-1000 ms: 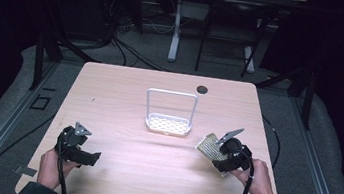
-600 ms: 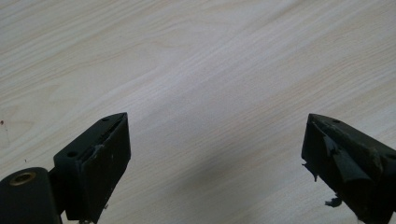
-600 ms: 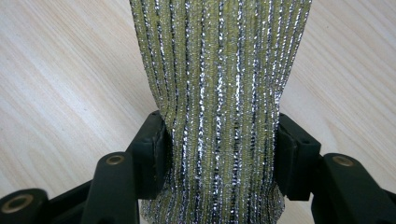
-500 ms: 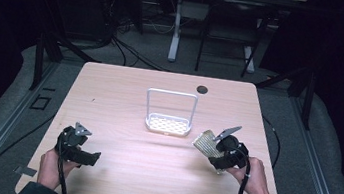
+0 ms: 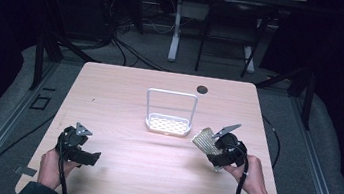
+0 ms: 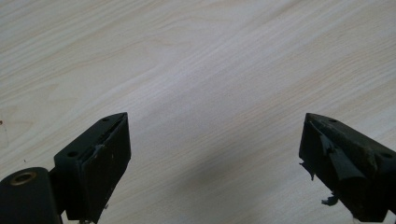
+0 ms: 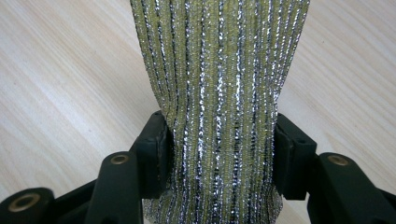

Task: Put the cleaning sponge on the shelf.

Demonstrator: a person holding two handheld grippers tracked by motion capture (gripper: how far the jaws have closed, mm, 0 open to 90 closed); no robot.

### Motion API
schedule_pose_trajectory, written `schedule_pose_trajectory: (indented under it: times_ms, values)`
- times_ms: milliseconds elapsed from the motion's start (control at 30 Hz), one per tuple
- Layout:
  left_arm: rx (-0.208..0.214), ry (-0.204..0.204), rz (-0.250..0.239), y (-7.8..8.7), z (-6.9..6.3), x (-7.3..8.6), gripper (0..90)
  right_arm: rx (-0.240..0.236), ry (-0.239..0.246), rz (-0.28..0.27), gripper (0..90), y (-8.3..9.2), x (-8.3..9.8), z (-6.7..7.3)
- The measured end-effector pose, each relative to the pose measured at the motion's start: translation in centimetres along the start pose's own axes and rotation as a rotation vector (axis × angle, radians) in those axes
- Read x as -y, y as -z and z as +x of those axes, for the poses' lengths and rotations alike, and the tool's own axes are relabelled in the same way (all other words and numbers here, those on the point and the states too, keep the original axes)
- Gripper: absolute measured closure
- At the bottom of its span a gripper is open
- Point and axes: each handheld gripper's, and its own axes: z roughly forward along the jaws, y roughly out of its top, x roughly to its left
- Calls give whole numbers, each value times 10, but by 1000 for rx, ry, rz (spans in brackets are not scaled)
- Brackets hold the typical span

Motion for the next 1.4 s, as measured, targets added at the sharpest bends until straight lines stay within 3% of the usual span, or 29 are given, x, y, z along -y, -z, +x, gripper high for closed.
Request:
schedule_pose_trajectory:
  times_ms: [700,1400]
  values:
    - [-2,6,-3,1,-1,0,96,-2,-15,-28,507,-4,-17,12]
    - [-8,-4,-5,2,-1,0,104,-9,2,-45,502,-17,-54,39]
